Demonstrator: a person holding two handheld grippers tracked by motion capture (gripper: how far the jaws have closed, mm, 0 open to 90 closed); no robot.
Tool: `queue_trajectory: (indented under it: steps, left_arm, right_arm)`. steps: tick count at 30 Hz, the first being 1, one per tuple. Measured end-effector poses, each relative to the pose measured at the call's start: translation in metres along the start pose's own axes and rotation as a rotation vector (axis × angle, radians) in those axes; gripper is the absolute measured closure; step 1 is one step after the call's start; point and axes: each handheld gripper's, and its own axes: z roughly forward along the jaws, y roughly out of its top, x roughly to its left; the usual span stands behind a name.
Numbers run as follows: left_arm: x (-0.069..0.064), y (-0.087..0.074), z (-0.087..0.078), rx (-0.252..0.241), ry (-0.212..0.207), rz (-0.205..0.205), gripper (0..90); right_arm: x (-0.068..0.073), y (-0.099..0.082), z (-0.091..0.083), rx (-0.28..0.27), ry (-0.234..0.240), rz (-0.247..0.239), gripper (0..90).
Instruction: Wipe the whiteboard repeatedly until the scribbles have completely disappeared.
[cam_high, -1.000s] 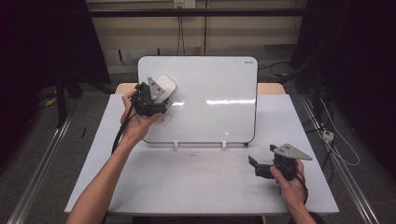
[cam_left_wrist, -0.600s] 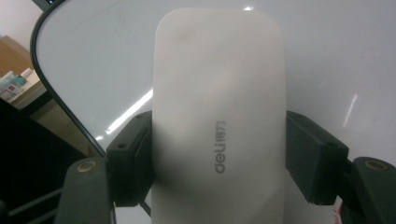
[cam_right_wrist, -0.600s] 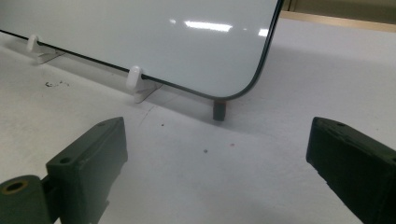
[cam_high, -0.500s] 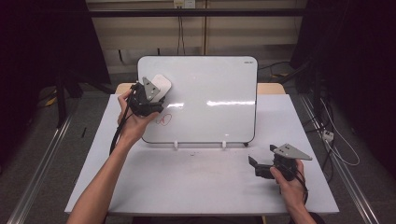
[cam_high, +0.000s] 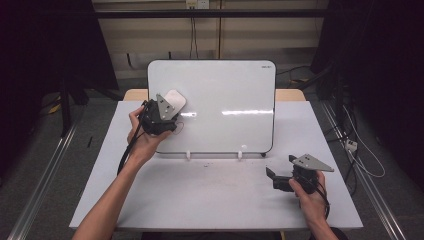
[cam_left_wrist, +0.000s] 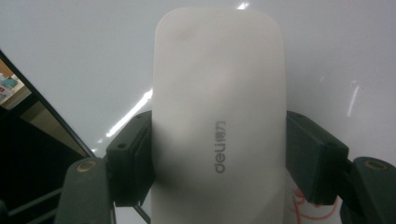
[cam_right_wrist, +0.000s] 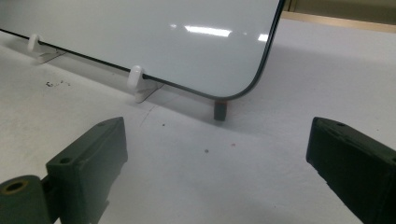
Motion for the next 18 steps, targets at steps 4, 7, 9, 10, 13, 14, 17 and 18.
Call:
queue_trajectory:
  steps: [4,7,9,10,13,14,17,18]
  left_arm:
    - [-0.010,-0.003,-0.001,0.010,-0.011,0.018,31.2]
    - [-0.018,-0.006,-0.002,0.018,-0.017,0.032,31.2]
    - [-0.024,-0.007,-0.003,0.025,-0.016,0.046,31.2]
    - [-0.026,-0.008,-0.003,0.027,-0.021,0.051,31.2]
    - [-0.030,-0.009,-0.003,0.023,-0.012,0.058,31.2]
    - [-0.029,-0.009,-0.003,0.025,-0.020,0.055,31.2]
    - [-0.031,-0.008,-0.004,0.026,-0.009,0.071,31.2]
    - [-0.029,-0.008,-0.003,0.021,-0.014,0.069,31.2]
  right_arm:
    - [0.000,0.000,0.000,0.000,0.001,-0.002,5.4]
    - [0.000,0.000,0.000,-0.001,0.000,-0.001,5.4]
    - [0.000,0.000,0.000,-0.001,0.000,0.002,5.4]
    - [0.000,0.000,0.000,-0.001,0.000,0.002,5.4]
    - [0.000,0.000,0.000,-0.002,0.000,-0.001,5.4]
    - [0.000,0.000,0.000,-0.002,0.000,-0.002,5.4]
    - [0.000,0.000,-0.001,-0.002,0.001,0.002,5.4]
    - [0.000,0.000,-0.001,-0.002,0.000,0.001,5.4]
